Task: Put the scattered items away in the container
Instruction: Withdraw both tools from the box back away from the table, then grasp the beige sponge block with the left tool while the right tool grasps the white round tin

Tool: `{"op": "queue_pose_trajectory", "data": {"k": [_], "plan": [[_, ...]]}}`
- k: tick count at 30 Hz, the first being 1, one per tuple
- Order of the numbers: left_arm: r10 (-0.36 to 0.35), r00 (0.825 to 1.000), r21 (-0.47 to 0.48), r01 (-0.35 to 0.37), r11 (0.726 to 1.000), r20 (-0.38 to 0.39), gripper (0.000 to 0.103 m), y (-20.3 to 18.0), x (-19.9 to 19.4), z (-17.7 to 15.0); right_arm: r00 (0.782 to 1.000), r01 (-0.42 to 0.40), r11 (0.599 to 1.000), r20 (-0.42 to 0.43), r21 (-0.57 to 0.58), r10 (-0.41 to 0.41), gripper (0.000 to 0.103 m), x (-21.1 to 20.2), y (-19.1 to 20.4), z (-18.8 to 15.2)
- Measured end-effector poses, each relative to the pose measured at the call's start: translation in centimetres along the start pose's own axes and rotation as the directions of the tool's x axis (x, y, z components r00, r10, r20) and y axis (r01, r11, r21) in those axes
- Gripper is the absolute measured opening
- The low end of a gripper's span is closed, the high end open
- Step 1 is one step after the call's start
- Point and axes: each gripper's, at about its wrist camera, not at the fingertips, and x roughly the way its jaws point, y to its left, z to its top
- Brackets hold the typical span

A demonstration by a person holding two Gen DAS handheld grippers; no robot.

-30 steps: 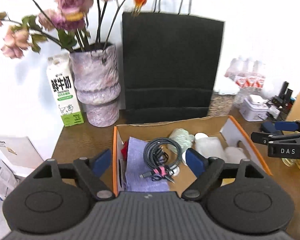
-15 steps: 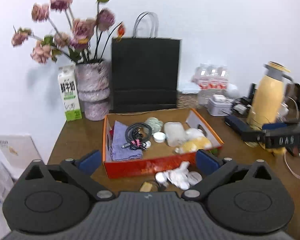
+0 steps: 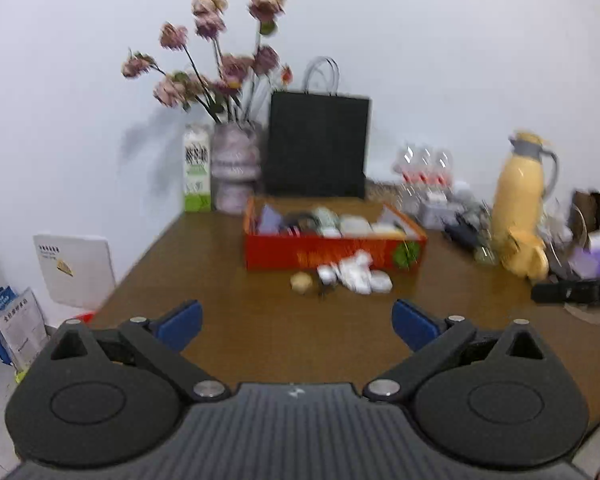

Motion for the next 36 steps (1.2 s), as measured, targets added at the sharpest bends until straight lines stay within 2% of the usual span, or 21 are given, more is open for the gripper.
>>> {"op": "queue_pose_trajectory", "data": {"k": [3, 7, 11, 15, 20, 28, 32, 36], "plan": [[-0.015, 0.998, 0.039, 0.018, 0.999, -0.066, 0.103, -0.3, -0.2, -2.3, 0.995, 0.094, 0.995, 0.030, 0.040, -0.095, 0.091, -2.0, -0.5, -3.2], [-0.047, 0.991, 0.054, 0.054, 0.997, -0.123, 0.103, -0.4, -0.1, -4.3, 1.000, 0.025, 0.994, -0.005, 0.103, -0.025, 0.092, -2.9, -1.2, -6.4], [-0.039, 0.986, -0.006, 0.038, 0.999, -0.163, 0.103, 0.4, 1.0, -5.2, 0.999, 0.049, 0.995, -0.028, 0.089, -0.046, 0.092, -1.8, -0.6, -7.7], [-0.042, 0.976, -0.048, 0.032, 0.998, -0.216, 0.103, 1.1, 2.6, -5.3, 0.998, 0.048, 0.994, -0.054, 0.097, -0.043, 0.092, -0.4, -0.2, -7.8], [-0.069, 0.976, -0.023, 0.066, 0.998, -0.208, 0.103, 0.9, 2.7, -5.8, 1.000, 0.006, 0.994, -0.021, 0.110, -0.004, 0.090, 0.2, 0.4, -7.5], [-0.101, 0.969, -0.039, 0.095, 0.995, -0.224, 0.103, 0.4, 3.2, -6.0, 1.000, 0.018, 1.000, 0.024, -0.015, -0.018, 0.089, 0.1, 2.9, -7.1], [-0.110, 0.967, -0.039, 0.103, 0.994, -0.231, 0.103, 0.2, 4.2, -6.0, 1.000, 0.015, 1.000, 0.023, -0.023, -0.015, 0.089, 1.1, 3.0, -6.9], [-0.095, 0.964, -0.045, 0.087, 0.995, -0.247, 0.103, 0.5, 6.4, -5.4, 1.000, 0.029, 0.999, -0.002, -0.038, -0.029, 0.081, 3.4, 2.9, -6.0]]}}
